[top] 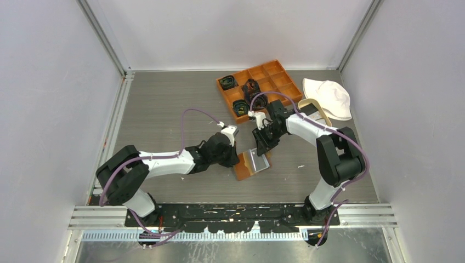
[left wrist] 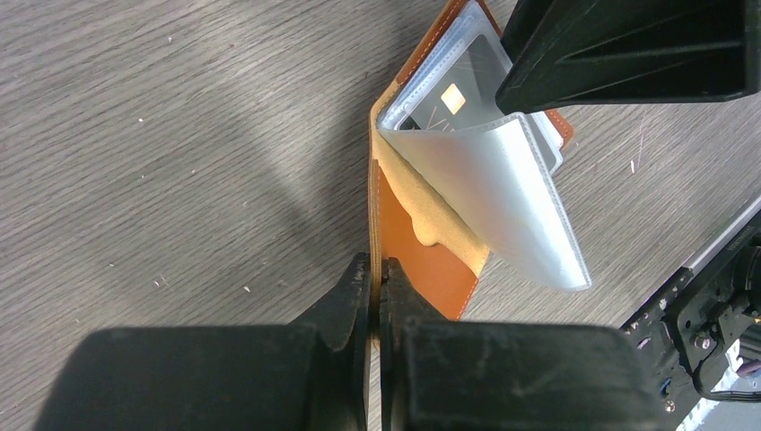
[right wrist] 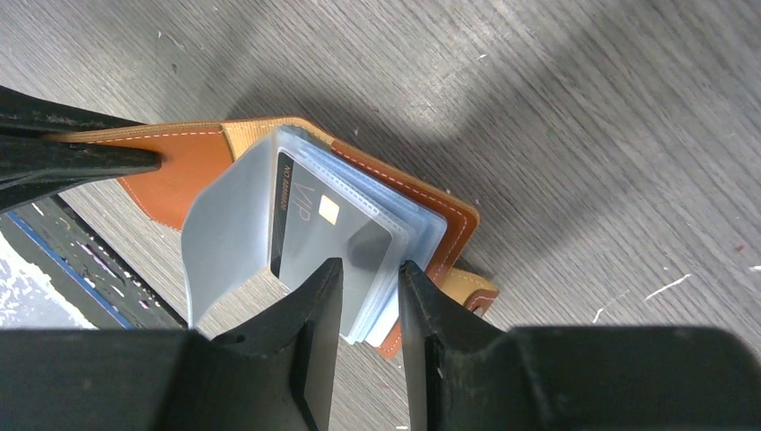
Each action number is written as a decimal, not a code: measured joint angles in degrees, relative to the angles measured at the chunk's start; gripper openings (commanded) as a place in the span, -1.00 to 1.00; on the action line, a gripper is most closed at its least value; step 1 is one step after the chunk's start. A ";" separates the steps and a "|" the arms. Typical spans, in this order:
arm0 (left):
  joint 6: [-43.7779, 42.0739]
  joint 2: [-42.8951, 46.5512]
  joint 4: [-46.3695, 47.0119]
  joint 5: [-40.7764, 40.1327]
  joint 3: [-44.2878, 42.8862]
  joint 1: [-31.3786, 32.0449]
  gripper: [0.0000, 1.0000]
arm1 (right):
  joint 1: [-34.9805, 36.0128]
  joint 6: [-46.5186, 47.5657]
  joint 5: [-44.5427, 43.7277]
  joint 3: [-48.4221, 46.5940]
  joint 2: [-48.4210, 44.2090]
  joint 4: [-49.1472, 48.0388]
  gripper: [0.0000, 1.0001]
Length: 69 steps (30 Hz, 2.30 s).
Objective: Put the credit cards into the card holder
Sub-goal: Turn over the card slot in the card holder.
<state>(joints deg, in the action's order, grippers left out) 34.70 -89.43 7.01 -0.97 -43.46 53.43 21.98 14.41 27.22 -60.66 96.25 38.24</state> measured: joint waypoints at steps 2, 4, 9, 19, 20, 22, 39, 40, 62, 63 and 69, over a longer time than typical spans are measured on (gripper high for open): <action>0.11 0.00 -0.02 -0.02 0.00 0.00 -1.00 | 0.17 0.00 0.09 -0.28 0.57 0.35 -0.35; 0.44 0.00 -0.04 -0.07 0.04 0.00 -1.00 | 0.20 0.00 0.57 -0.48 0.79 0.85 -0.38; 0.85 0.00 -0.61 -0.37 0.35 0.00 -1.00 | 0.20 0.00 5.07 -1.09 0.81 1.42 -0.40; 1.31 0.00 0.15 -0.15 0.81 -0.85 -1.00 | 0.44 -1.27 15.15 -1.18 0.87 2.62 -0.35; 1.38 -0.02 0.44 0.07 0.85 -1.01 -1.00 | 0.52 -1.44 16.20 -1.18 0.92 2.60 -0.34; 1.64 -0.11 1.07 0.39 1.01 -1.25 -1.00 | 0.74 -2.14 18.43 -1.18 1.03 2.51 -0.30; 3.93 -2.32 5.35 4.76 2.12 -3.37 -1.00 | 3.32 -5.40 24.22 -1.16 4.02 0.52 -0.21; 3.93 -2.34 5.57 4.98 2.23 -3.52 -1.00 | 3.32 -5.38 24.06 -1.16 4.02 0.52 -0.24; 1.86 8.81 -5.73 0.85 2.60 -5.57 -0.03 | 8.09 -4.39 9.07 -0.50 4.20 -1.79 -0.61; 1.66 10.93 -6.49 0.37 2.75 -5.55 -0.03 | 8.35 -4.50 8.70 -0.50 4.42 -1.81 -0.61; 1.38 23.80 -3.19 3.98 8.37 -5.66 -0.07 | 8.74 -4.52 7.30 -0.72 5.16 -1.51 -0.61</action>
<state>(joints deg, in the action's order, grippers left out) 36.07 -65.63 3.81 3.01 -35.09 47.77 30.72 9.89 34.52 -61.39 101.41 36.73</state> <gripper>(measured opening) 0.478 0.196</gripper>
